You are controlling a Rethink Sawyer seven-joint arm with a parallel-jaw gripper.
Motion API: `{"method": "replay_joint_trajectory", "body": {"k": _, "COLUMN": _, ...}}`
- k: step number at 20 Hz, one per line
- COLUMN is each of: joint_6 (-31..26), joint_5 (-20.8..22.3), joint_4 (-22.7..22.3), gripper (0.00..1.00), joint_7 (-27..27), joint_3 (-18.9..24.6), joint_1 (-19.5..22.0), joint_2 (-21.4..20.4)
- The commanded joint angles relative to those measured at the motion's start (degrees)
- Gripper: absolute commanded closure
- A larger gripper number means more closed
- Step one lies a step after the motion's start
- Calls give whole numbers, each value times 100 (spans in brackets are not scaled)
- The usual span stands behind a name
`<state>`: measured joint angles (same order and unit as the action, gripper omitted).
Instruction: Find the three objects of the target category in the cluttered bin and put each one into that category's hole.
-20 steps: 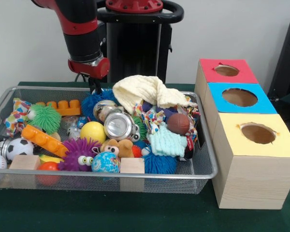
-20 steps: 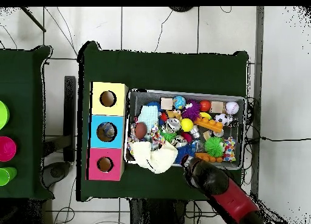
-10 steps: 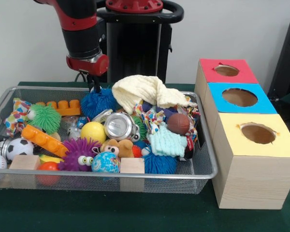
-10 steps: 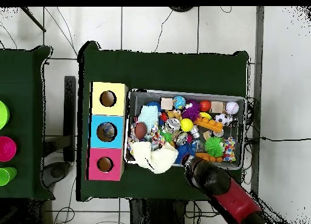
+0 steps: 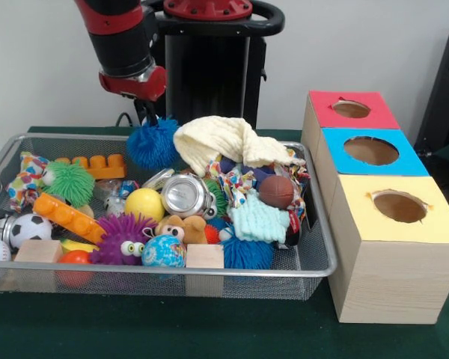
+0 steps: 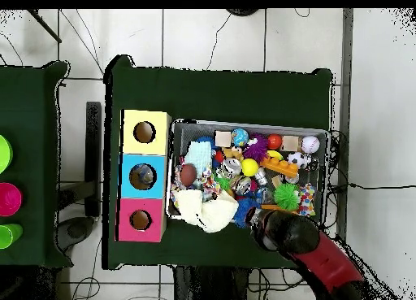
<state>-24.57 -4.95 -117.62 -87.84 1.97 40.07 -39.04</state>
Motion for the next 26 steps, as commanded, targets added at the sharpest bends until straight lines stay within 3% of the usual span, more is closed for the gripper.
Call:
{"method": "replay_joint_trajectory", "body": {"k": 1, "joint_6": -692, "joint_5": 321, "joint_4": 968, "gripper": 100, "joint_7": -190, "joint_3": 22, "joint_1": 24, "joint_2": -1}}
{"method": "replay_joint_trajectory", "body": {"k": 3, "joint_6": -679, "joint_5": 425, "joint_4": 996, "gripper": 100, "joint_7": -76, "joint_3": 136, "joint_1": 97, "joint_2": 76}}
{"method": "replay_joint_trajectory", "body": {"k": 7, "joint_6": -343, "joint_5": 977, "joint_4": 1534, "gripper": 100, "joint_7": 407, "joint_3": 297, "joint_1": 162, "joint_2": 352}}
{"method": "replay_joint_trajectory", "body": {"k": 13, "joint_6": -700, "joint_5": 1440, "joint_4": 2138, "gripper": 100, "joint_7": 544, "joint_3": 327, "joint_1": 254, "joint_2": 426}}
{"method": "replay_joint_trajectory", "body": {"k": 21, "joint_6": -1202, "joint_5": 1600, "joint_4": 2419, "gripper": 100, "joint_7": 653, "joint_3": 569, "joint_1": 603, "joint_2": 366}}
{"method": "replay_joint_trajectory", "body": {"k": 26, "joint_6": -1680, "joint_5": 1667, "joint_4": 2927, "gripper": 100, "joint_7": 905, "joint_3": 744, "joint_1": 734, "joint_2": 428}}
